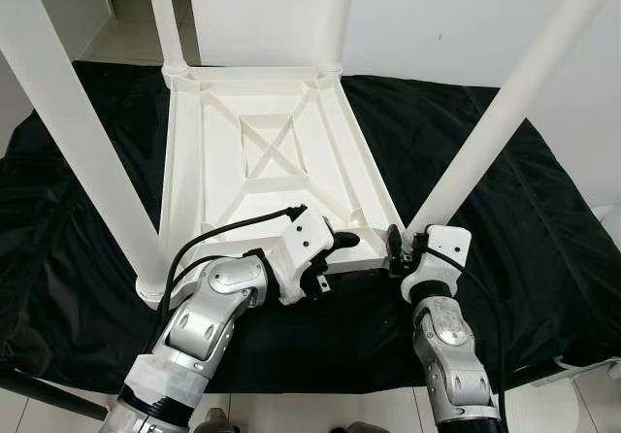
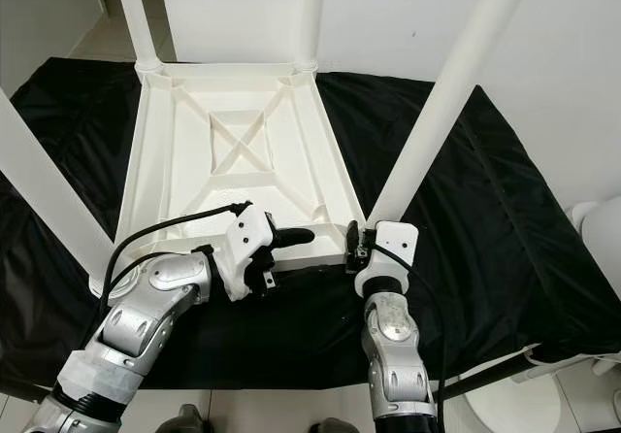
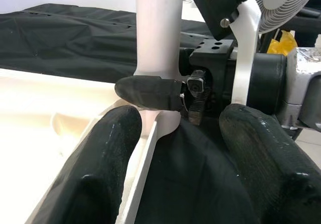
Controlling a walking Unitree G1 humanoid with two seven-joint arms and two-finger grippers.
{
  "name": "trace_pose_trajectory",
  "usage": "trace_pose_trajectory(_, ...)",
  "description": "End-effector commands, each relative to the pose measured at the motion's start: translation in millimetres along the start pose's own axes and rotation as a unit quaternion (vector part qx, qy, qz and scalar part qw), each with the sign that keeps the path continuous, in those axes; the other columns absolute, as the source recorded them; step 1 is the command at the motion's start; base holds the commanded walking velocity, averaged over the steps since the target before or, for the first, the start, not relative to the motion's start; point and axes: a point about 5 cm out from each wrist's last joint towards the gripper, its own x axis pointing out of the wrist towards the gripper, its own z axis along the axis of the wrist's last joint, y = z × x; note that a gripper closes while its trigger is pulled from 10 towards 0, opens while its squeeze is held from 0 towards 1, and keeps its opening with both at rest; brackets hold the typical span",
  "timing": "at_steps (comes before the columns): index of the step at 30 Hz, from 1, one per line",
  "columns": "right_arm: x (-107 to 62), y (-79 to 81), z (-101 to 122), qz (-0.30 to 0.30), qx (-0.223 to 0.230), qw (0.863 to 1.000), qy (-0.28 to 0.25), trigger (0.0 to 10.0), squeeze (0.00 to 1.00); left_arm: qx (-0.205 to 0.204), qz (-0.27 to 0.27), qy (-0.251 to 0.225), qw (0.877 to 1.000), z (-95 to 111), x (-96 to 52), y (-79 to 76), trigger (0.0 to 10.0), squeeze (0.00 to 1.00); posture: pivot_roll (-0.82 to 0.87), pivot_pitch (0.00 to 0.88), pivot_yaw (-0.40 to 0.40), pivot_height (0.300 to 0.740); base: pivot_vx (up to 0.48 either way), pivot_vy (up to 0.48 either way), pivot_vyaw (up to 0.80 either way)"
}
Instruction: Building children table
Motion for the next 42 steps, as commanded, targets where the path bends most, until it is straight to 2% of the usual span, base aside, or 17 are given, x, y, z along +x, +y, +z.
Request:
trace_pose_trajectory(1, -0.4, 8.8, -1, -0.002, 0.030, 1.000, 0.000, 10.0, 0.00, 0.000, 0.008, -0.002, 1.000, 2, 3.4, 0.7, 10.0, 0.00, 0.02, 0.010, -0.054, 0.740, 0.000, 0.000, 0.00)
trace_pose_trajectory(4, -1.3, 12.3, 0, 0.010, 0.031, 0.999, -0.002, 10.0, 0.00, 0.000, 0.008, -0.002, 1.000, 2, 3.7, 1.1, 10.0, 0.00, 0.02, 0.007, -0.054, 0.740, 0.000, 0.000, 0.00)
trace_pose_trajectory(5, -3.5, 14.8, 1, 0.029, 0.033, 0.999, -0.009, 10.0, 1.00, 0.001, 0.008, -0.003, 1.000, 3, 4.2, 1.5, 10.0, 0.00, 0.03, 0.000, -0.056, 0.740, 0.000, 0.000, 0.00)
trace_pose_trajectory(7, -6.6, 16.5, 3, 0.050, 0.039, 0.998, -0.017, 10.0, 1.00, 0.001, 0.008, -0.005, 1.000, 3, 4.6, 1.7, 10.0, 0.00, 0.03, 0.000, -0.056, 0.740, 0.000, 0.000, 0.00)
trace_pose_trajectory(13, -14.7, 7.0, 10, 0.099, 0.042, 0.994, -0.037, 10.0, 1.00, 0.002, 0.005, -0.009, 1.000, 4, 6.1, 0.0, 10.0, 0.00, 0.02, 0.000, -0.060, 0.740, 0.000, 0.000, 0.00)
trace_pose_trajectory(16, -18.6, -0.6, 13, 0.129, 0.024, 0.990, -0.044, 10.0, 1.00, 0.006, 0.003, -0.009, 1.000, 3, 7.3, -0.6, 10.0, 0.00, 0.02, 0.000, -0.061, 0.740, 0.000, 0.000, 0.00)
trace_pose_trajectory(18, -18.6, -1.1, 13, 0.129, 0.021, 0.990, -0.046, 10.0, 1.00, 0.006, 0.003, -0.009, 1.000, 3, 7.4, -0.5, 10.0, 0.00, 0.02, 0.000, -0.061, 0.740, 0.000, 0.000, 0.00)
trace_pose_trajectory(22, -18.2, -12.6, 16, 0.168, 0.016, 0.985, -0.040, 10.0, 1.00, 0.008, 0.005, -0.012, 1.000, 2, 7.5, 0.2, 10.0, 0.00, 0.02, 0.000, -0.063, 0.740, 0.000, 0.000, 0.00)
trace_pose_trajectory(23, -15.7, -18.1, 18, 0.179, 0.002, 0.983, -0.042, 10.0, 0.00, 0.008, 0.000, -0.014, 1.000, 3, 6.2, 0.2, 10.0, 0.00, 0.02, 0.000, -0.064, 0.740, 0.000, 0.000, 0.00)
trace_pose_trajectory(25, -14.1, -22.6, 19, 0.188, -0.009, 0.981, -0.043, 10.0, 0.00, 0.008, -0.004, -0.015, 1.000, 3, 5.3, 0.2, 10.0, 0.00, 0.02, 0.000, -0.066, 0.740, 0.000, 0.000, 0.00)
trace_pose_trajectory(29, -6.9, -35.9, 21, 0.242, -0.046, 0.969, -0.034, 10.0, 0.00, 0.016, -0.011, -0.014, 1.000, 3, 3.7, 1.1, 10.0, 0.00, 0.02, 0.000, -0.065, 0.740, 0.000, 0.000, 0.00)
trace_pose_trajectory(30, -1.3, -40.0, 21, 0.273, -0.066, 0.959, -0.022, 10.0, 0.00, 0.015, -0.014, -0.012, 1.000, 3, 4.3, 1.1, 10.0, 0.00, 0.02, 0.000, -0.066, 0.740, 0.000, 0.000, 0.00)
trace_pose_trajectory(31, -1.3, -40.0, 21, 0.273, -0.066, 0.959, -0.022, 10.0, 0.00, 0.015, -0.014, -0.012, 1.000, 3, 4.3, 1.1, 10.0, 0.00, 0.02, 0.000, -0.066, 0.740, 0.000, 0.000, 0.00)
trace_pose_trajectory(32, 2.8, -42.1, 20, 0.292, -0.078, 0.953, -0.014, 10.0, 0.00, 0.014, -0.014, -0.013, 1.000, 3, 5.2, 1.0, 10.0, 0.00, 0.03, 0.000, -0.070, 0.740, 0.000, 0.000, 0.00)
trace_pose_trajectory(36, 5.4, -43.3, 20, 0.300, -0.088, 0.950, -0.011, 10.0, 0.00, 0.014, -0.014, -0.013, 1.000, 3, 6.1, 1.2, 10.0, 0.00, 0.03, 0.000, -0.070, 0.740, 0.000, 0.000, 0.00)
trace_pose_trajectory(39, 14.3, -44.3, 19, 0.335, -0.108, 0.936, 0.004, 10.0, 0.00, 0.015, -0.014, -0.016, 1.000, 4, 7.8, 2.1, 10.0, 0.00, 0.03, 0.000, -0.068, 0.740, 0.000, 0.000, 0.00)
trace_pose_trajectory(42, 16.0, -44.6, 19, 0.340, -0.110, 0.934, 0.006, 10.0, 0.00, 0.015, -0.014, -0.016, 1.000, 4, 7.9, 2.3, 10.0, 0.00, 0.03, 0.000, -0.068, 0.740, 0.000, 0.000, 0.00)
